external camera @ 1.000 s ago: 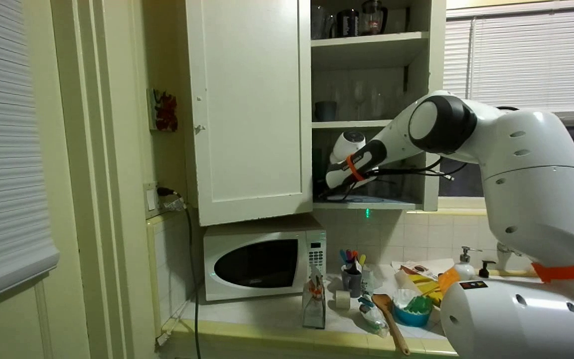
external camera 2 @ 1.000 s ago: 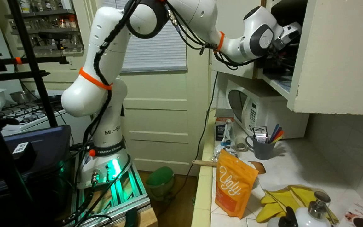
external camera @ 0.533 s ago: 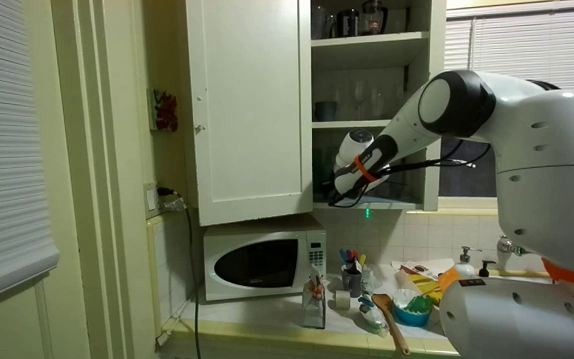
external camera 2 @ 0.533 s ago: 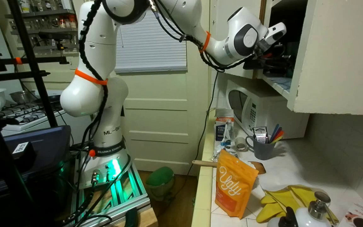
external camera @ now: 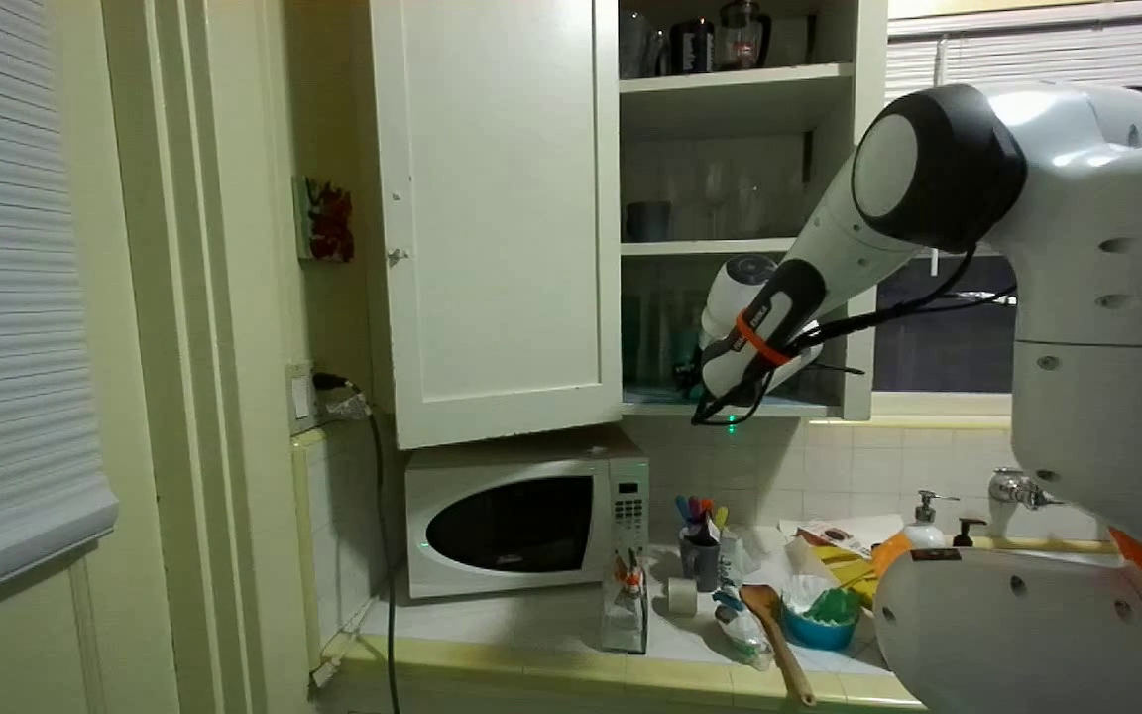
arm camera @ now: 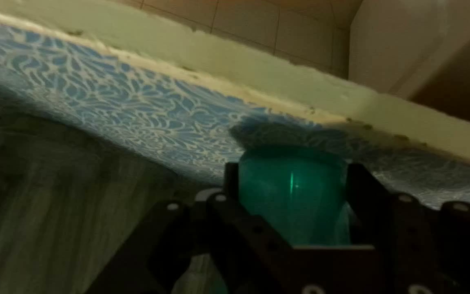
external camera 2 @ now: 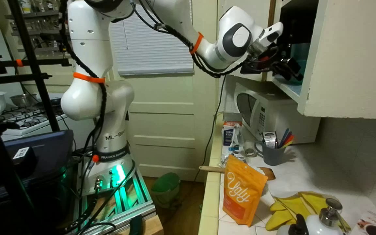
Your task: Put the blue cup on the counter
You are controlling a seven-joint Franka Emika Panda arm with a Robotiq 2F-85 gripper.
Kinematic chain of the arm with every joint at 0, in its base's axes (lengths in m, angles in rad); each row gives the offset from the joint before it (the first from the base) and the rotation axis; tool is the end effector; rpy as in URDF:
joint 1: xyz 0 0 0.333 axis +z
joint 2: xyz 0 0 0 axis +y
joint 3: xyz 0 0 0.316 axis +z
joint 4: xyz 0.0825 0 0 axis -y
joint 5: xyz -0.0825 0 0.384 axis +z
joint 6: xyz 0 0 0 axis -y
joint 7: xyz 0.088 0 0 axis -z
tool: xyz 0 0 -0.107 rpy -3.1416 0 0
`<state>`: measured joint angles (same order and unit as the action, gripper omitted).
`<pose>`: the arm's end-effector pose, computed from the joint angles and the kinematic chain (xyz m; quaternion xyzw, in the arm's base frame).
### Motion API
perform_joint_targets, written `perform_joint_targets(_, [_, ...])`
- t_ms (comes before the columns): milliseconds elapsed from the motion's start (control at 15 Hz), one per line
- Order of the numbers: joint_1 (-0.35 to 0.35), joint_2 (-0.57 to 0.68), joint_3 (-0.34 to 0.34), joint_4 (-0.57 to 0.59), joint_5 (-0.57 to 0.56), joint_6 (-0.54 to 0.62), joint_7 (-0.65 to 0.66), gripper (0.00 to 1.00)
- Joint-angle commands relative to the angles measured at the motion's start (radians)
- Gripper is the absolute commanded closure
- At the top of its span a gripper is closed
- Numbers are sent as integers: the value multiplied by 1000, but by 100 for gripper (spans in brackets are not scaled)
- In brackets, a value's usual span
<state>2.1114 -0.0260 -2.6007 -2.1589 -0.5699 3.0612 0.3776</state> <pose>0.5335 -0.2381 0.4845 0.8901 -0.1463 0.4023 0.1567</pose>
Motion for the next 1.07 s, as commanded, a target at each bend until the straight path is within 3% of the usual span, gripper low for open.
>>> perform_joint_targets(0, [-30, 139, -3, -160, 48, 70, 22, 58])
perform_joint_targets(200, [-41, 207, -1, -235, 90, 131, 22, 58])
perform_joint_targets(267, [-209, 237, 183, -270, 254, 164, -101, 58])
perform_joint_targets(333, [-34, 240, -2, -276, 159, 171, -4, 58])
perform_joint_targets(400, [-49, 256, 17, -295, 191, 192, -25, 58])
perform_joint_targets(667, [-10, 304, -33, -333, 190, 219, -15, 58])
perform_joint_targets(1000, [9, 307, -4, -373, 216, 278, -31, 58])
